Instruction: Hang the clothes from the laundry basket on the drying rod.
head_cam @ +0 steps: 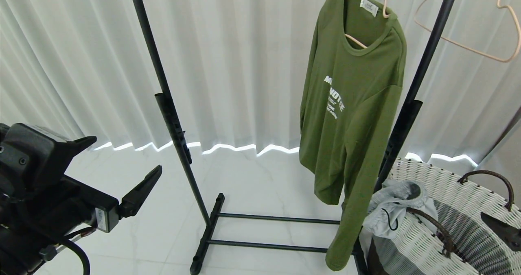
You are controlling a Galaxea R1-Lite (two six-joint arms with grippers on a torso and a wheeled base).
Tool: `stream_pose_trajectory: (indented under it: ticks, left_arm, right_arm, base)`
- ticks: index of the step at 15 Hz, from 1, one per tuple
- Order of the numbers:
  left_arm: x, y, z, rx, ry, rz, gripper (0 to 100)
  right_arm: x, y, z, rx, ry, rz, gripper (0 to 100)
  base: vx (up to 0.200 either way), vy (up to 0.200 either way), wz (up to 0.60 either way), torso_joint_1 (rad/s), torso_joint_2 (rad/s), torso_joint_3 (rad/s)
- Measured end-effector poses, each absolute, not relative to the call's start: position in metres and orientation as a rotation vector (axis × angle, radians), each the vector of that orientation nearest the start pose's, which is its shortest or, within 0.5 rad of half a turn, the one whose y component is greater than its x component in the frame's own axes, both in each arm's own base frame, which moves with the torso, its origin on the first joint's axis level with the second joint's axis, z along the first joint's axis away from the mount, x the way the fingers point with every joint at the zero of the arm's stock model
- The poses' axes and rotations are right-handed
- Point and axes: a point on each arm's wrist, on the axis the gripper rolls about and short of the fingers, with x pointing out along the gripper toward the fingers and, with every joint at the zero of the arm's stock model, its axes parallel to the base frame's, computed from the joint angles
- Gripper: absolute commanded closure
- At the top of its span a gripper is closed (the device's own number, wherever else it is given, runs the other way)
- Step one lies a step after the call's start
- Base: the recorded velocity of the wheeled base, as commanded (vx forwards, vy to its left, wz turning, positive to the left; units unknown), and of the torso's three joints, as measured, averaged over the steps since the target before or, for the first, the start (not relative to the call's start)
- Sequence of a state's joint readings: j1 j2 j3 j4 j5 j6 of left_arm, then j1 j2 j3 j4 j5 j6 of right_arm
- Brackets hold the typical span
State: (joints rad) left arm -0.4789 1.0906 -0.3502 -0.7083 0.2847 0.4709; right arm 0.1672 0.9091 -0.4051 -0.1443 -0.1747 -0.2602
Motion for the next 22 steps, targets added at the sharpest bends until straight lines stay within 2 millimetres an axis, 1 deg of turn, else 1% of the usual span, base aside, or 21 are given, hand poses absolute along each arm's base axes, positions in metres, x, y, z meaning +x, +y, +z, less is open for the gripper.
stream_pose_trajectory:
  ticks: [3, 11, 16, 19, 22]
  left_arm:
    - [0.13, -0.061, 0.201, 0.491, -0.018, -0.201, 0]
    - [0.128, -0.065, 0.199, 0.497, -0.02, -0.238, 0]
    - [0.127, -0.065, 0.194, 0.546, -0.009, -0.241, 0]
    - [0.127, -0.065, 0.195, 0.567, -0.012, -0.238, 0]
    - [0.127, -0.064, 0.194, 0.571, -0.006, -0.233, 0]
  right_arm:
    - [0.099, 0.013, 0.182, -0.33, 0.362, 0.035, 0]
    - [0.095, 0.011, 0.177, -0.343, 0.401, 0.017, 0]
    - [0.096, 0.01, 0.16, -0.348, 0.474, 0.017, 0]
    - [0.107, 0.012, 0.152, -0.297, 0.54, 0.01, 0]
    - [0.129, 0.015, 0.142, -0.195, 0.606, -0.019, 0]
  base:
    - [0.0, 0.0, 0.0, 0.0, 0.0, 0.0]
    - [0.2, 0.0, 0.0, 0.004, 0.0, 0.005]
    - [0.0, 0.0, 0.0, 0.0, 0.0, 0.0]
    - [0.0, 0.0, 0.0, 0.0, 0.0, 0.0]
    - [0.0, 0.0, 0.0, 0.0, 0.0, 0.0]
